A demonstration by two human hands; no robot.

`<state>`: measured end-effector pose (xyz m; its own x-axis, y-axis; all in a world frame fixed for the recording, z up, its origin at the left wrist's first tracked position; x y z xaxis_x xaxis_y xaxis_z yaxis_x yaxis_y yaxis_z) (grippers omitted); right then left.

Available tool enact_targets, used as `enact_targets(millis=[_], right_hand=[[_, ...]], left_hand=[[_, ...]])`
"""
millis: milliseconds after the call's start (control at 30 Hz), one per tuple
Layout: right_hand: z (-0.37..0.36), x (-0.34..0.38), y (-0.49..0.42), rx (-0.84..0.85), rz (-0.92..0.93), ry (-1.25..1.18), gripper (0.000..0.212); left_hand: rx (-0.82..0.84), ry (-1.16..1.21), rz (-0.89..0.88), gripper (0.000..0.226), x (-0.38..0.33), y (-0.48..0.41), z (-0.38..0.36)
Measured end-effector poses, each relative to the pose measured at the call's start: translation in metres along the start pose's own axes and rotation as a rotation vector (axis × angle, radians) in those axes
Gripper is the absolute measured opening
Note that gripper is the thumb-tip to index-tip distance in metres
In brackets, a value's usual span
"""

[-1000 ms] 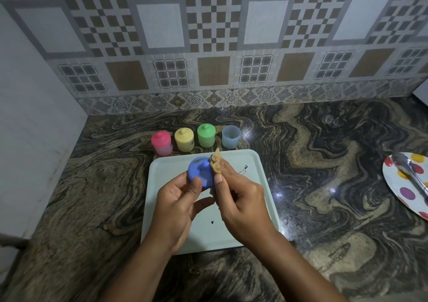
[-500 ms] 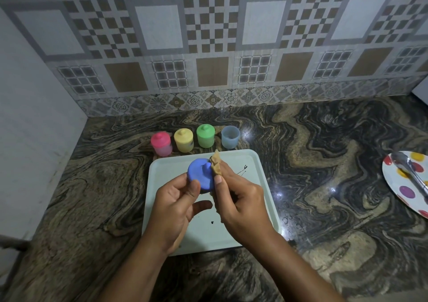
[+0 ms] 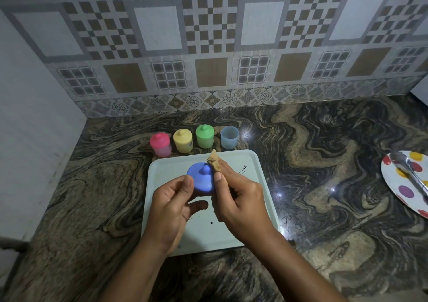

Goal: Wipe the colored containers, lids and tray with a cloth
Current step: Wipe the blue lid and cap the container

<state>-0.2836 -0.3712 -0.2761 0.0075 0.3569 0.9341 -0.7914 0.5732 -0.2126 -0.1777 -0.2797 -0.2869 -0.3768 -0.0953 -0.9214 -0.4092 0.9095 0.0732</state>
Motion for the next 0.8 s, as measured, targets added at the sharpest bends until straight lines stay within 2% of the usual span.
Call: enact_targets(millis=[100,200,267,333,433,533,667,800], right_hand=[[-0.004,-0.005,-0.001,0.023,-0.05,-0.048,0.034],[-0.005,-0.002,-0.001,0.029,-0.042,-0.061,0.035],[-0.002,0.001,0.0,0.012,-0.011,-0.024,0.034],[0.0,0.005,0.002,0.013,0.02,0.025,0.033],[-0.003,0.003,0.002,0.028,-0.019,-0.026,0.042],[-0.002,-0.002,0.001,0.02,-0.058,-0.034,0.039],[0.004,0.004,0.001,-0.01,-0.006,0.017,0.035],[0.0,0.006,0.003,0.022,0.042,0.083,0.039]], left_hand=[[-0.025,-0.009,0.002,0.046,-0.003,-0.001,0.0],[0.058,0.013,-0.079,0.058,-0.005,-0.001,-0.005],[0.085,-0.042,-0.112,0.044,-0.005,0.0,-0.007],[0.029,-0.046,-0.09,0.032,-0.004,0.001,-0.004],[-0.038,0.008,-0.033,0.038,-0.003,0.0,-0.003],[-0.065,-0.029,0.001,0.038,0.0,-0.001,-0.007],[0.025,-0.076,-0.023,0.051,0.002,-0.001,-0.013],[-0.01,-0.088,0.007,0.03,0.0,-0.001,-0.007]])
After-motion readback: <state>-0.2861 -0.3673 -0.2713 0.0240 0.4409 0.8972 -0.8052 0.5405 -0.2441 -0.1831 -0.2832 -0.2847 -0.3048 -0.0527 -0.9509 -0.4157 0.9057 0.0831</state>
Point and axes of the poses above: each hand's wrist, its own y-axis away from the middle knuckle, its own z-axis out of the back of the hand, x = y × z, the point moved 6 cm from there along -y, towards the middle knuckle, and after that the axes turned 15 degrees about x, right-handed, at the moved point
